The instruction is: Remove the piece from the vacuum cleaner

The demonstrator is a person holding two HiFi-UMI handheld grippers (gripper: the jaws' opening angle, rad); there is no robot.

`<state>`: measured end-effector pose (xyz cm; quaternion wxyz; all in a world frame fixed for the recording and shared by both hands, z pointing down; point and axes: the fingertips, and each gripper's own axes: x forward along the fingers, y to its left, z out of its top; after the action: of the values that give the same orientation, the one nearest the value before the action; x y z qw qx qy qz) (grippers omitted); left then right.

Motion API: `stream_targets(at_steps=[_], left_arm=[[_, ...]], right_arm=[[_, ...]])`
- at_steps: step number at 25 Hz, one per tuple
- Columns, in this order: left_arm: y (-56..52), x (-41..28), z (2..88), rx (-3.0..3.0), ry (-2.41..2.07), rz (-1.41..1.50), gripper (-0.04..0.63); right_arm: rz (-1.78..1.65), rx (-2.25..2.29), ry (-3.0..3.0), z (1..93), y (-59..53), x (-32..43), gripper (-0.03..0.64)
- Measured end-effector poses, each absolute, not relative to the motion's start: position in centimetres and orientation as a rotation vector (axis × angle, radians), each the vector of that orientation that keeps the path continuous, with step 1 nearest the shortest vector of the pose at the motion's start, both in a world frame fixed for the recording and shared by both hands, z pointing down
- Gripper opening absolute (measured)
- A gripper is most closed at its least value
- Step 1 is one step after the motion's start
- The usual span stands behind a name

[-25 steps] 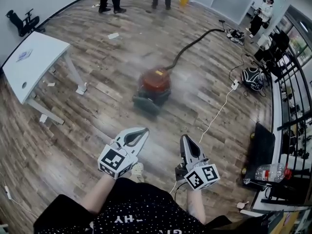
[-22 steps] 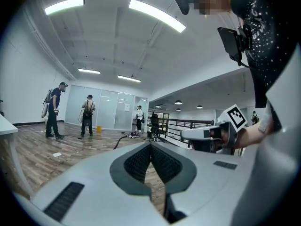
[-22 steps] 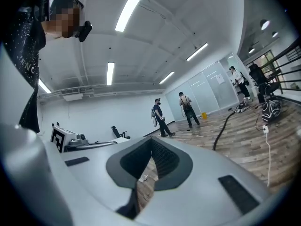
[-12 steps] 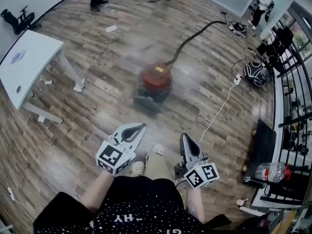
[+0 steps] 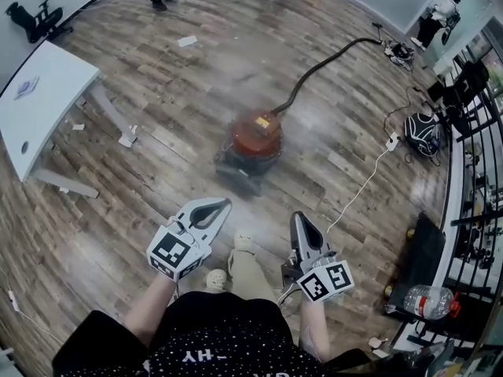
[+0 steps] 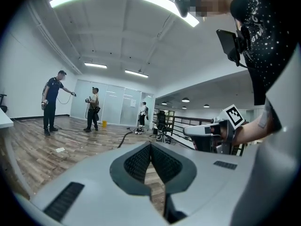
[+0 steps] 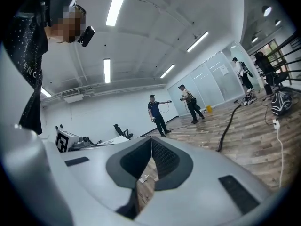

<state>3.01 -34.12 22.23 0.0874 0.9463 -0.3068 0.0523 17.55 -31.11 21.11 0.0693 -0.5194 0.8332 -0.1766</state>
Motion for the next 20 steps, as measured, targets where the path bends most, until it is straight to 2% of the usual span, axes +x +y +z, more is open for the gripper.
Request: stream_targets(at_steps=[9,20], left_arm=[[-41.8,6.4,29.1,2.848,-0.847,0.075,0.008],[-46.6,7.9,47.9,2.835,-0.85,0.037,0.008]], right_arm=[[-0.571,-1.533,2.526,29.9,-38.7,21.3,0.012],[-0.539,-1.424,2.551,46.2,-44.6,20.8,0.012]])
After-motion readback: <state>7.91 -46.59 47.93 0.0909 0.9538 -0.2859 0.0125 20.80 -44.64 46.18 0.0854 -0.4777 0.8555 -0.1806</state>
